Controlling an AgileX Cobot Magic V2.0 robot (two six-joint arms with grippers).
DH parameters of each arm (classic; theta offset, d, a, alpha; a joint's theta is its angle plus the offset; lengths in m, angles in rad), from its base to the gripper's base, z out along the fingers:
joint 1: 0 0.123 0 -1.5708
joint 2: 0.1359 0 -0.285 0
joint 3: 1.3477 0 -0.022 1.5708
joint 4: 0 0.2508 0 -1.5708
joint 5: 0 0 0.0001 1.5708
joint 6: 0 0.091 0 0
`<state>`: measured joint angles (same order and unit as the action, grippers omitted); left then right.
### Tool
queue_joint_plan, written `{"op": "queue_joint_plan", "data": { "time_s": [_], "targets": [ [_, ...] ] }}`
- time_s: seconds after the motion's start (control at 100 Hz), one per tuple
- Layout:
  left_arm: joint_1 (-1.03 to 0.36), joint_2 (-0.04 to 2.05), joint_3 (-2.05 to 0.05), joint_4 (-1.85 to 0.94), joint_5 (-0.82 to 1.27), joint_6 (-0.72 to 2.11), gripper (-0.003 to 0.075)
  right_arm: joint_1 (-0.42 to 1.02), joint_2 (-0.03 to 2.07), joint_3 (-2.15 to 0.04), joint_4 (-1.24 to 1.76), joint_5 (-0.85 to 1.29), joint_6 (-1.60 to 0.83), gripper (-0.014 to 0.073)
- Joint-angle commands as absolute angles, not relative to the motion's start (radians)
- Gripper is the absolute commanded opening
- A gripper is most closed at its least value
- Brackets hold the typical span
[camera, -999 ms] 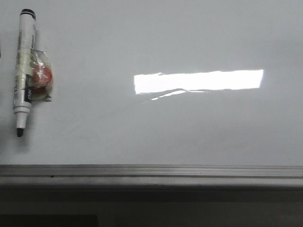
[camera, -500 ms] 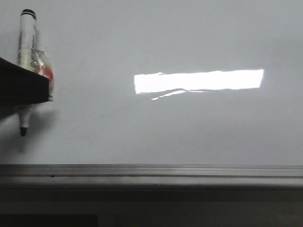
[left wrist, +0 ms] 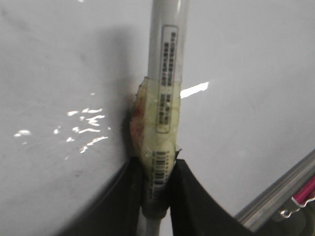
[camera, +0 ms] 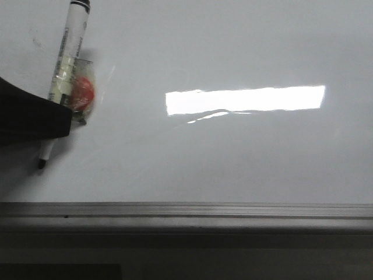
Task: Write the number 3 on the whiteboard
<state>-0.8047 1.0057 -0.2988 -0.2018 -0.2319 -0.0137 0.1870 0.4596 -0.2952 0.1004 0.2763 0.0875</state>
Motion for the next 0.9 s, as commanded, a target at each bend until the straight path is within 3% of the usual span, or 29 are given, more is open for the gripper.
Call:
{"op": "queue_joint_plan", "data": {
  "time_s": [0.0, 0.11, 0.28, 0.35, 0.47, 0.759, 0.829, 0.889],
  "targets": [
    [-0.802, 0.991, -0.33, -0.052, -0.251, -0.014, -0.002, 0.279, 0.497, -0.354, 0.09, 0.212, 0.082, -0.0048],
    [-0.802, 0.966, -0.345, 0.159, -0.262, -0.014, -0.002, 0.463, 0.569, -0.401, 0.09, 0.212, 0.07, 0.0013],
    [-0.822, 0.948, -0.345, 0.488, -0.328, -0.014, -0.002, 0.748, 0.726, -0.519, 0.085, 0.212, 0.044, 0.0314],
    [-0.837, 0.948, -0.345, 0.549, -0.374, -0.014, -0.002, 0.847, 0.8, -0.578, 0.081, 0.21, 0.039, 0.0377],
    [-0.852, 0.948, -0.345, 0.59, -0.392, -0.014, -0.002, 0.954, 0.921, -0.681, 0.051, 0.2, 0.039, 0.0375],
    [-0.854, 0.948, -0.345, 0.614, -0.405, -0.014, -0.002, 1.011, 1.094, -0.802, 0.048, 0.145, 0.031, 0.0371],
    [-0.854, 0.948, -0.345, 0.614, -0.405, -0.014, -0.002, 1.027, 1.116, -0.816, 0.033, 0.147, 0.026, 0.0328],
    [-0.854, 0.948, -0.345, 0.614, -0.405, -0.014, -0.002, 1.027, 1.122, -0.818, 0.028, 0.15, 0.026, 0.0227]
  ]
}}
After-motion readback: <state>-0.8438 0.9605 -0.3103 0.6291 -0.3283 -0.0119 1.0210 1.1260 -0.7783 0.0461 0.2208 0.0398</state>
